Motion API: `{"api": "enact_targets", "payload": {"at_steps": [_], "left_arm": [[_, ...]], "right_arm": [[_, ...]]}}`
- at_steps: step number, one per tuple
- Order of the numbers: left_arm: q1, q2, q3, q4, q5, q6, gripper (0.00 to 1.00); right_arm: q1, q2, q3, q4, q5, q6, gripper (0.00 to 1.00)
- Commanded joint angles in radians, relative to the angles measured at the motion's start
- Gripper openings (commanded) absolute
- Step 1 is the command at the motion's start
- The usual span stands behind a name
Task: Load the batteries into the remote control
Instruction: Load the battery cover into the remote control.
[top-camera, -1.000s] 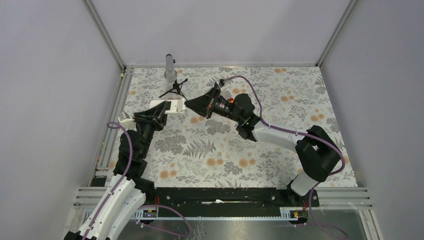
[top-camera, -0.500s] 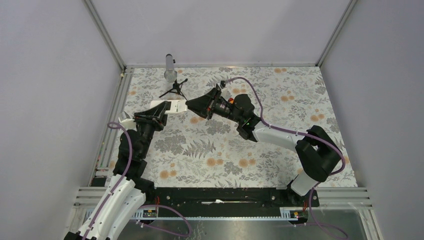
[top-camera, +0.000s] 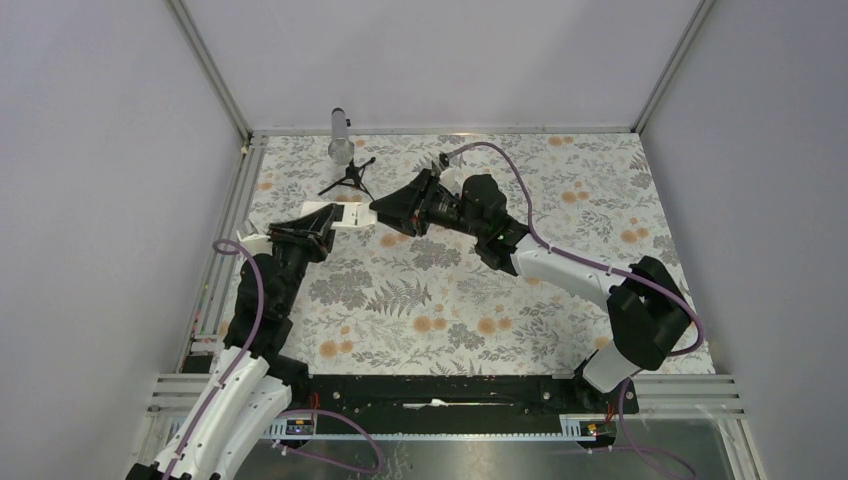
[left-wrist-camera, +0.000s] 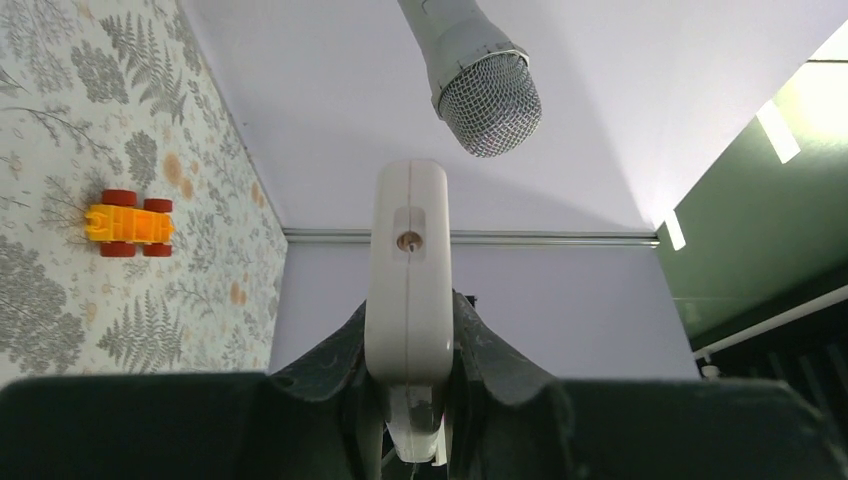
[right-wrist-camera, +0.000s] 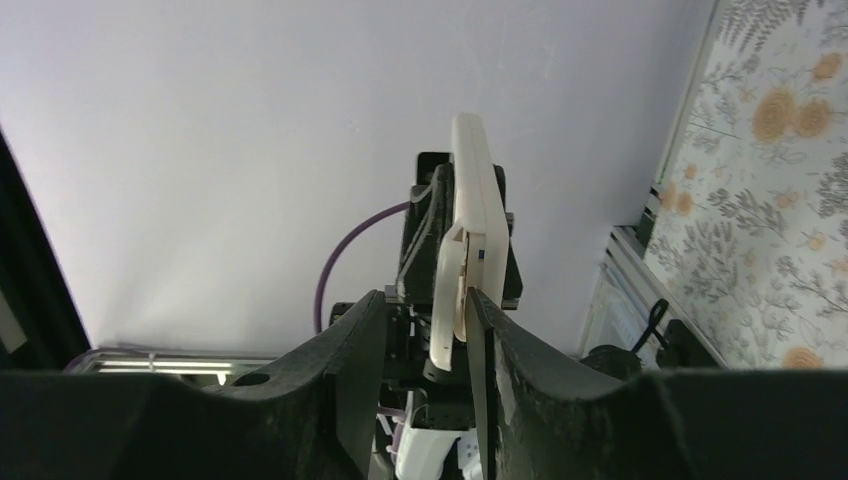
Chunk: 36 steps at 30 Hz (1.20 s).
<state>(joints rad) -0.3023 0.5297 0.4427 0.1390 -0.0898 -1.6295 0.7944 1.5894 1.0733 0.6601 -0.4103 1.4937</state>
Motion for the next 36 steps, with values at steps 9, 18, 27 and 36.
{"api": "enact_targets", "payload": {"at_steps": [9,18,27,36], "left_arm": [[-0.004,0.008,0.099,0.051,0.063,0.063,0.00],[-0.004,-0.005,0.090,0.046,0.055,0.067,0.00],[-0.004,0.006,0.059,0.102,0.059,0.016,0.00],[-0.004,0.023,0.039,0.154,0.057,0.000,0.00]], "right_arm": [[-0.003,-0.014,0.155,-0.340,-0.035,-0.202,0.31],[-0.019,-0.042,0.104,-0.195,-0.020,-0.147,0.15],[-0.033,-0.032,0.014,0.107,-0.009,0.016,0.00],[-0.030,-0.014,0.065,0.037,-0.006,-0.021,0.00]]}}
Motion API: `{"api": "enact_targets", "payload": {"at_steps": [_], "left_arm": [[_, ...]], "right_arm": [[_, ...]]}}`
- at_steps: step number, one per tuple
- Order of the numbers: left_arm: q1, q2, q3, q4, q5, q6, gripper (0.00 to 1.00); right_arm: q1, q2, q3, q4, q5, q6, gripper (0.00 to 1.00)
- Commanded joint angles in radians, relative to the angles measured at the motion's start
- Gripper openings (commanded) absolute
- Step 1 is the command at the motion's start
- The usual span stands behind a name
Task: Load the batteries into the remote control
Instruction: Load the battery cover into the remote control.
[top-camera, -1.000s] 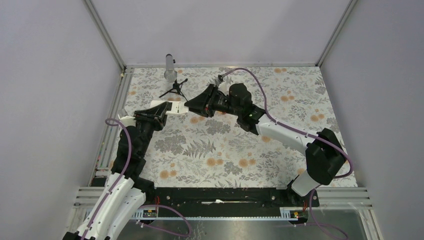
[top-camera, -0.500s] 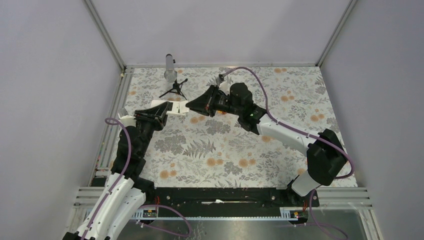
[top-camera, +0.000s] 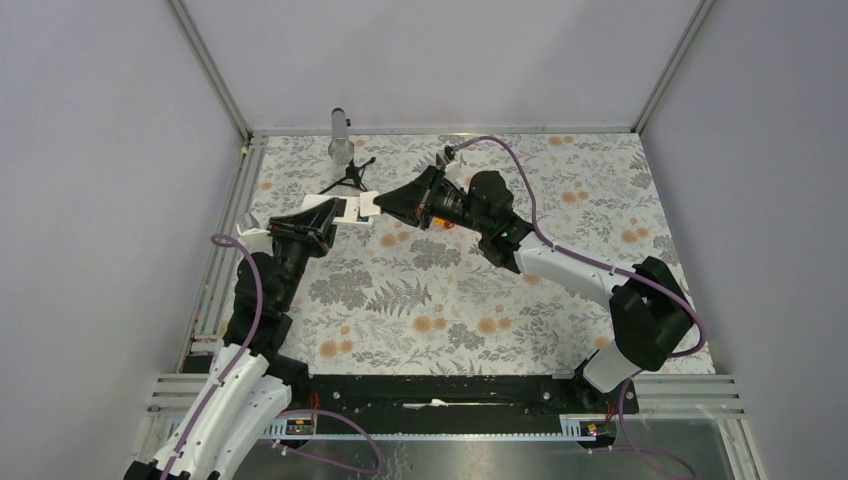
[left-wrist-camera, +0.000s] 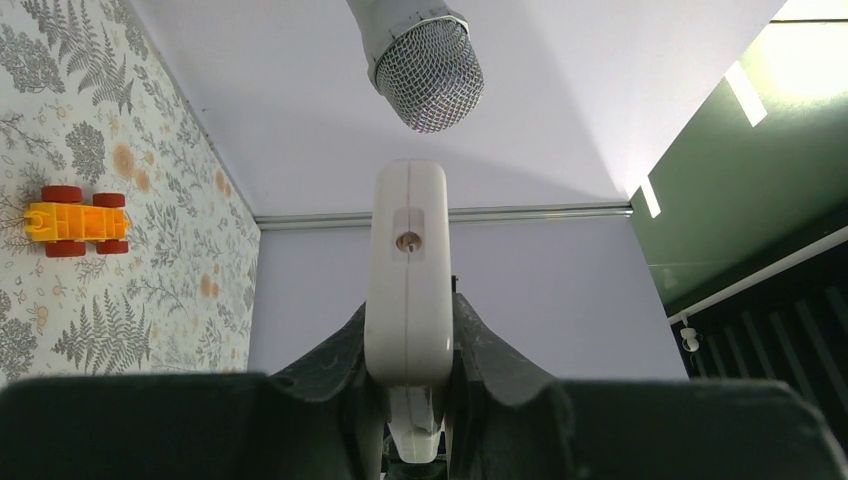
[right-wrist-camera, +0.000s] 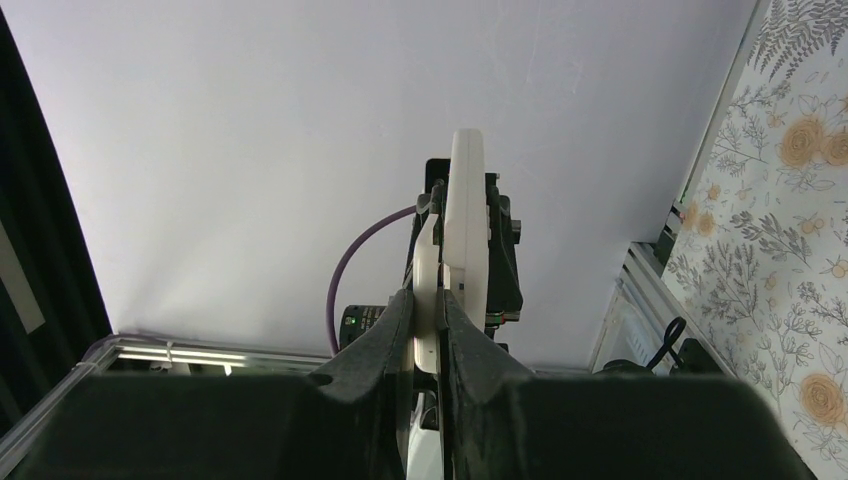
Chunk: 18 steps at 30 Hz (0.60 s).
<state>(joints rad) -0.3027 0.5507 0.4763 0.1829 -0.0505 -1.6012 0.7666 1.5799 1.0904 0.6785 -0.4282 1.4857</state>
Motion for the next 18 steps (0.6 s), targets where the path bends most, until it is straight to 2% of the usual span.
{"api": "enact_targets", "payload": {"at_steps": [1,10,18], "left_arm": [[-0.004,0.003,0.005,0.114,0.016,-0.027,0.00],[-0.004,0.019,-0.001,0.154,0.015,-0.032,0.00],[-0.004,0.017,-0.001,0.206,0.021,0.030,0.00]], "right_arm": [[-0.002,-0.006,0.050,0.005,0.014,-0.021,0.00],[0.001,-0.006,0.074,-0.105,0.022,-0.089,0.00],[0.003,0.013,0.118,-0.206,0.002,-0.118,0.00]]}}
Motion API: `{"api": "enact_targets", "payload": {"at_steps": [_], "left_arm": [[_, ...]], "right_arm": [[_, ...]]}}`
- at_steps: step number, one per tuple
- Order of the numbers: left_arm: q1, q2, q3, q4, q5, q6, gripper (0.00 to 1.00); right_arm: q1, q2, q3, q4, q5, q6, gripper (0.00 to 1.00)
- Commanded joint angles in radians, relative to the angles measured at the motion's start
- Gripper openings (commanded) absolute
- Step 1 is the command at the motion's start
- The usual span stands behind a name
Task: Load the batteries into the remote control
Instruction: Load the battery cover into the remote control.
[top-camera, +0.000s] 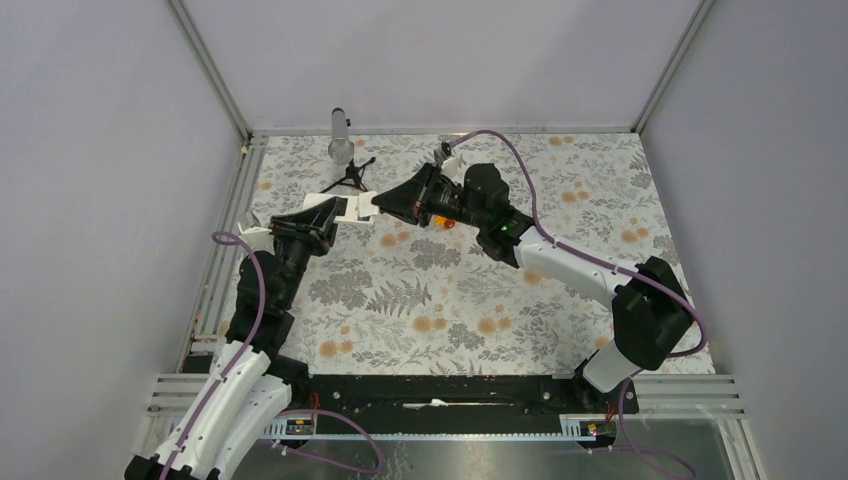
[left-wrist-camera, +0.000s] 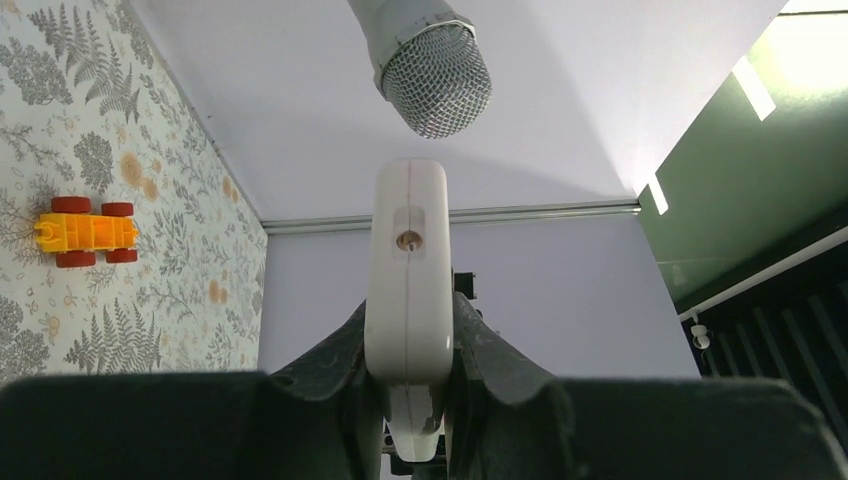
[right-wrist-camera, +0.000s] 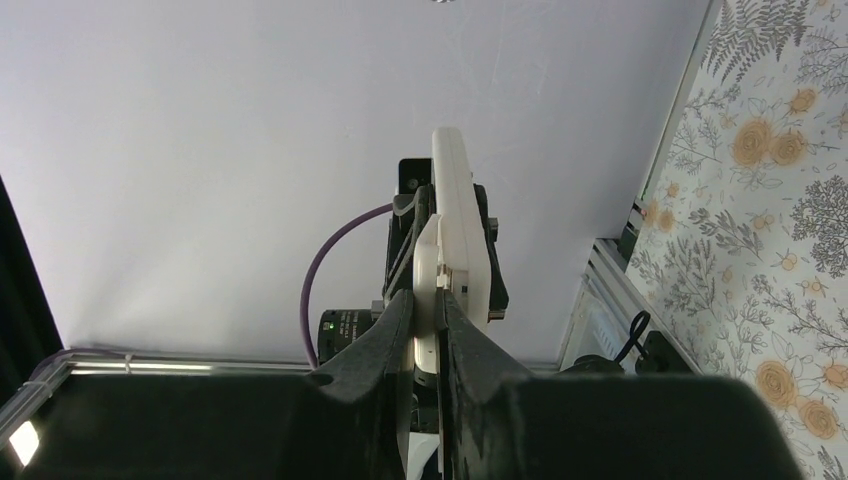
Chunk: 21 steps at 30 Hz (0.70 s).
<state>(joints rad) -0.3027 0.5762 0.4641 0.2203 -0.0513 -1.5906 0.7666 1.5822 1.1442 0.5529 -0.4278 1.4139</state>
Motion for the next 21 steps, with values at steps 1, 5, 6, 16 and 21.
{"api": "enact_targets", "payload": {"at_steps": [1,5,6,16,21], "left_arm": [[-0.004,-0.006,0.013,0.181,0.026,0.030,0.00],[-0.004,0.008,0.019,0.236,0.038,0.088,0.00],[-0.004,0.011,0.020,0.252,0.044,0.098,0.00],[-0.004,0.031,0.024,0.313,0.047,0.120,0.00],[-0.004,0.031,0.024,0.310,0.039,0.113,0.00]], "right_arm": [[0.005,0.013,0.066,-0.092,0.002,-0.048,0.00],[0.004,0.012,0.088,-0.163,0.006,-0.080,0.00],[0.005,0.013,0.098,-0.180,0.007,-0.089,0.00],[0.022,0.018,0.167,-0.357,0.060,-0.177,0.00],[0.040,0.016,0.204,-0.423,0.101,-0.238,0.00]]}}
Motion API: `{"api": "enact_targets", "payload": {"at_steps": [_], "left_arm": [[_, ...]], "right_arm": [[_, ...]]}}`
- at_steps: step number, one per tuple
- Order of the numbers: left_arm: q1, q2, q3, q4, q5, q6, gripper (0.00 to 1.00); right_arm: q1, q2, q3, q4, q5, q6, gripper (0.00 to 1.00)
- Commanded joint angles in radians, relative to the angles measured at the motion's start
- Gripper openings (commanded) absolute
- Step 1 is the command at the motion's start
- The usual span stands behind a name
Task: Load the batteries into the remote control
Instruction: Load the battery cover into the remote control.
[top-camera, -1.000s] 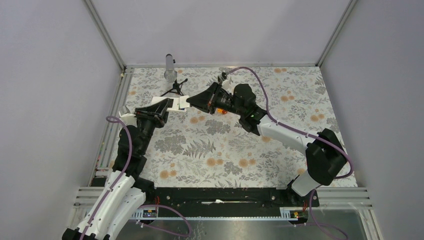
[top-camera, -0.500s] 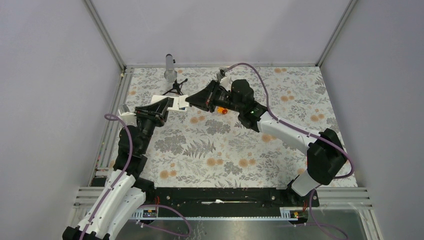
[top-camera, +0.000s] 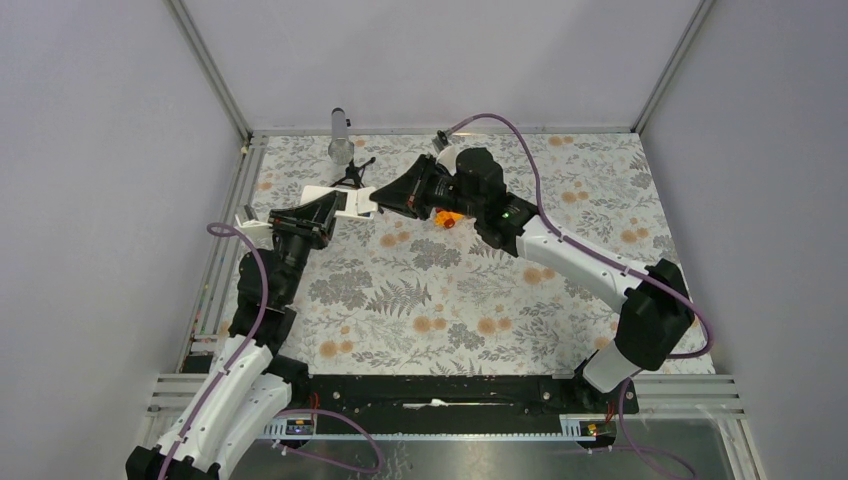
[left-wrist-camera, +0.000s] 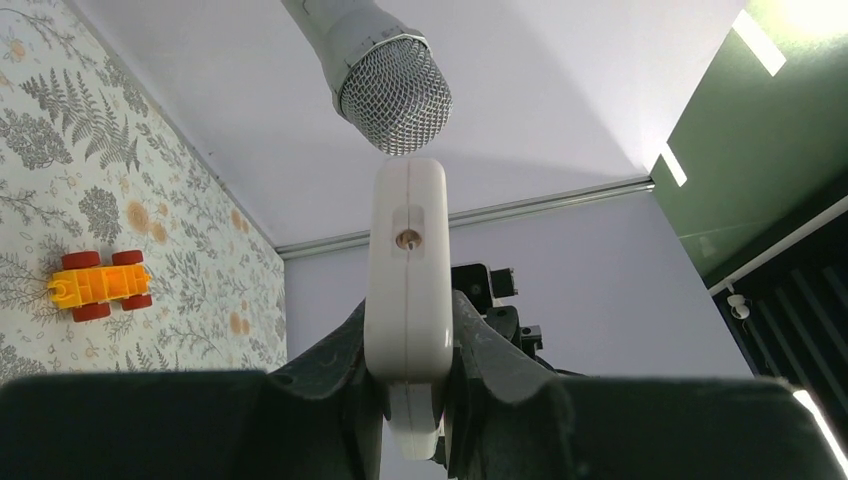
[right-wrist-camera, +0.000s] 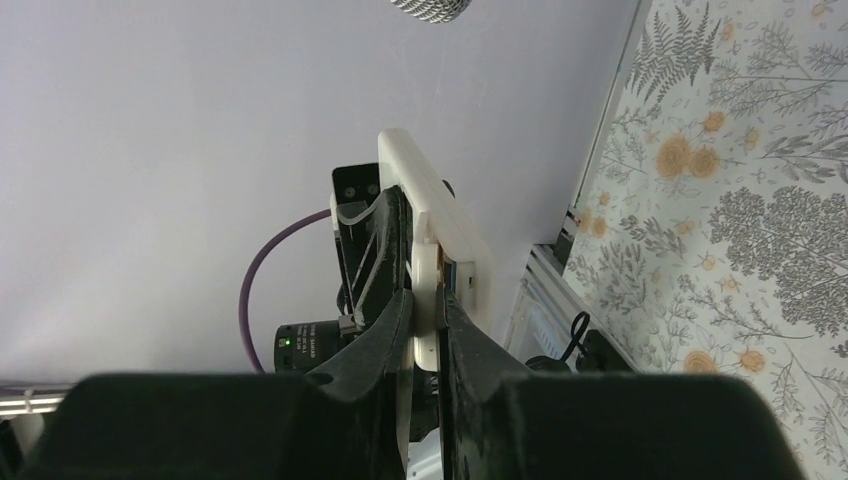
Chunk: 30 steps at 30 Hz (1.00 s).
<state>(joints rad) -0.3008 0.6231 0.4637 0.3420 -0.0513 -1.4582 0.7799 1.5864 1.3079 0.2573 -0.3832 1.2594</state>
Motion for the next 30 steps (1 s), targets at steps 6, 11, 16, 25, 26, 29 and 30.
{"api": "enact_targets", "payload": {"at_steps": [6,11,16,25,26,29,30], "left_arm": [[-0.006,-0.004,0.024,0.204,0.034,-0.029,0.00],[-0.006,-0.003,0.023,0.203,0.029,-0.034,0.00],[-0.006,-0.001,0.021,0.206,0.027,-0.043,0.00],[-0.006,-0.005,0.017,0.201,0.021,-0.041,0.00],[-0.006,-0.005,0.017,0.201,0.021,-0.041,0.00],[-0.006,-0.003,0.018,0.201,0.016,-0.042,0.00],[-0.006,-0.001,0.018,0.202,0.017,-0.041,0.00]], "right_arm": [[0.042,0.014,0.048,-0.160,0.081,-0.095,0.00],[0.051,0.004,0.038,-0.182,0.121,-0.094,0.00],[0.065,0.015,0.049,-0.196,0.132,-0.096,0.00],[0.068,-0.014,0.035,-0.211,0.176,-0.113,0.00],[0.068,-0.014,0.036,-0.216,0.178,-0.115,0.00],[0.074,-0.017,0.036,-0.216,0.180,-0.121,0.00],[0.077,-0.017,0.037,-0.218,0.183,-0.122,0.00]]}}
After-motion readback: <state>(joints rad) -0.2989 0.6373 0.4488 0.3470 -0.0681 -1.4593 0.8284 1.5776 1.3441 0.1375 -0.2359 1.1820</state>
